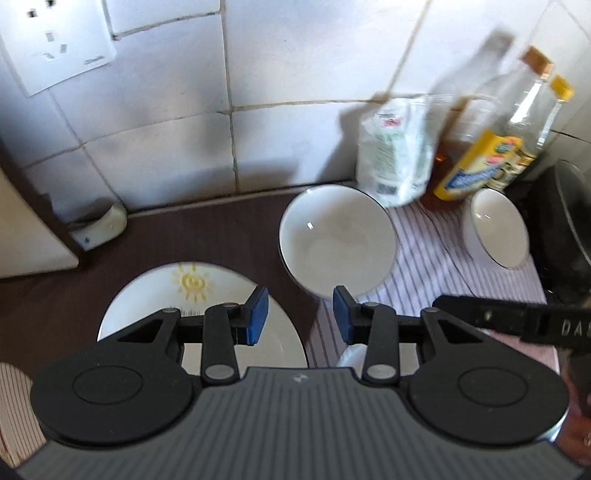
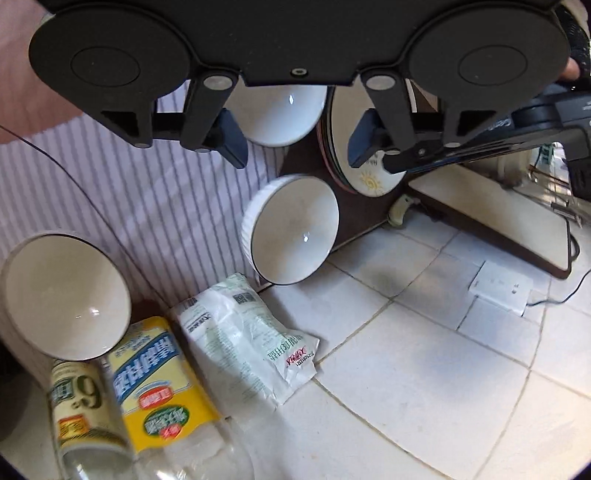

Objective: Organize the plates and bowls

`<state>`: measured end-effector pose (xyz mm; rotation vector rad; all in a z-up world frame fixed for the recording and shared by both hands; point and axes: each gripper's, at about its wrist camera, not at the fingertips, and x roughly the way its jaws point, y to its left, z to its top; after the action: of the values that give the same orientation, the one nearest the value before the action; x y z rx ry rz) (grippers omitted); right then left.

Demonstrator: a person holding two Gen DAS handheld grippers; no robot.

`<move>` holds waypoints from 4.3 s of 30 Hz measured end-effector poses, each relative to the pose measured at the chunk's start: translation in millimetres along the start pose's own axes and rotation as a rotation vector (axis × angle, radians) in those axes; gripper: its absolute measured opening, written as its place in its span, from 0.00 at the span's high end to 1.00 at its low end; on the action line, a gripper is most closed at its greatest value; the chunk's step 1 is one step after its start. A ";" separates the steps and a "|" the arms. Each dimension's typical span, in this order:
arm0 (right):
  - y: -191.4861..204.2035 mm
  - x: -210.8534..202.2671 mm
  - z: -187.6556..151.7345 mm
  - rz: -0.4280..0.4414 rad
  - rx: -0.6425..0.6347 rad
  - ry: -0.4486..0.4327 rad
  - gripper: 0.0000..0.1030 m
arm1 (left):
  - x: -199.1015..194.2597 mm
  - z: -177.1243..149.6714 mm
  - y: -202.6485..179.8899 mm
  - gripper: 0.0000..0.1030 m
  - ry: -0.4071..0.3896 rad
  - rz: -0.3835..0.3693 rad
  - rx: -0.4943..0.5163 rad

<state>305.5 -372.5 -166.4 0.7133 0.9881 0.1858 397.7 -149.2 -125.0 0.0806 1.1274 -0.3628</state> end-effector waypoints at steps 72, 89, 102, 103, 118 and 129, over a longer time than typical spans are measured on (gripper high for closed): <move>10.7 -86.6 -92.8 -0.057 0.072 -0.217 0.79 | -61.5 -100.1 -71.0 0.91 0.003 0.006 0.189; 4.4 -42.5 -89.5 -0.132 0.039 -0.138 0.79 | -16.4 -104.7 -48.2 0.91 0.063 0.024 0.147; 5.5 -10.1 -83.2 -0.207 0.017 -0.076 0.79 | 16.1 -97.4 -45.5 0.88 0.180 0.048 0.146; 5.9 -9.5 -82.0 -0.210 0.011 -0.079 0.79 | 17.8 -96.5 -44.8 0.88 0.185 0.046 0.139; 24.0 4.2 -71.3 -0.299 -0.194 -0.107 0.78 | 33.2 -91.4 -31.5 0.84 0.257 -0.029 0.034; 16.6 -3.7 -69.6 -0.296 -0.206 -0.122 0.71 | 26.7 -94.7 -29.2 0.80 0.258 -0.023 0.011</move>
<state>249.6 -329.2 -177.6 0.3802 0.9301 -0.0156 316.2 -159.9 -186.3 0.1268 1.3823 -0.3860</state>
